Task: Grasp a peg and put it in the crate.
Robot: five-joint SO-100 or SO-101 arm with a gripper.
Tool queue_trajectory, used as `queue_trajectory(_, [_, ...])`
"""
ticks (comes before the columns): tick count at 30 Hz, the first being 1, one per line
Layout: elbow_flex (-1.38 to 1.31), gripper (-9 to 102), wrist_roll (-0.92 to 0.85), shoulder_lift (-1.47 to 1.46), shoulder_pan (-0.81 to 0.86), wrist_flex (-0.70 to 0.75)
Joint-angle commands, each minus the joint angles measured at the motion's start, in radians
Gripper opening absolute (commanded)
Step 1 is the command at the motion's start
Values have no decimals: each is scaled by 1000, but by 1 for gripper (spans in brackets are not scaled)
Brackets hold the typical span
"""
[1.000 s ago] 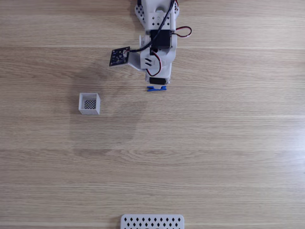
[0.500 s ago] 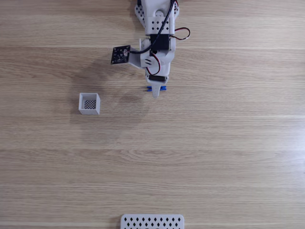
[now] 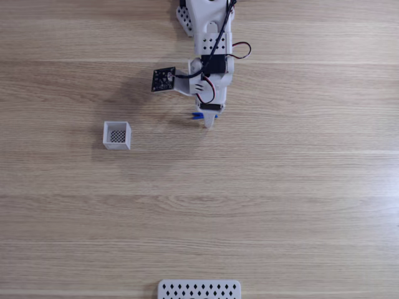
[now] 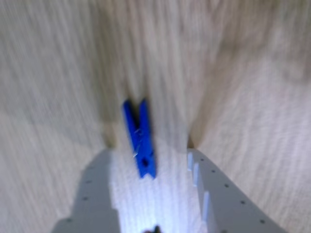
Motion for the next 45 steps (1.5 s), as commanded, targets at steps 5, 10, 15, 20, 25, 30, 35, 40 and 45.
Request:
queue_trajectory(5, [-17,-2,-21,28,-6,2])
queue_trajectory(10, [-12,-1,-224,161,-2,3])
queue_trajectory(15, [66,-1,-686,382,17,2])
queue_trajectory(20, [172,-1,-1305,549,229,-31])
queue_trajectory(25, [230,-1,-1786,607,449,-279])
queue_trajectory(30, [305,-1,-1861,600,532,-776])
queue_trajectory(35, [383,0,-1829,508,537,-1101])
queue_trajectory(40, [304,0,-1804,357,566,-1121])
queue_trajectory(45, [233,0,-1810,249,607,-1135])
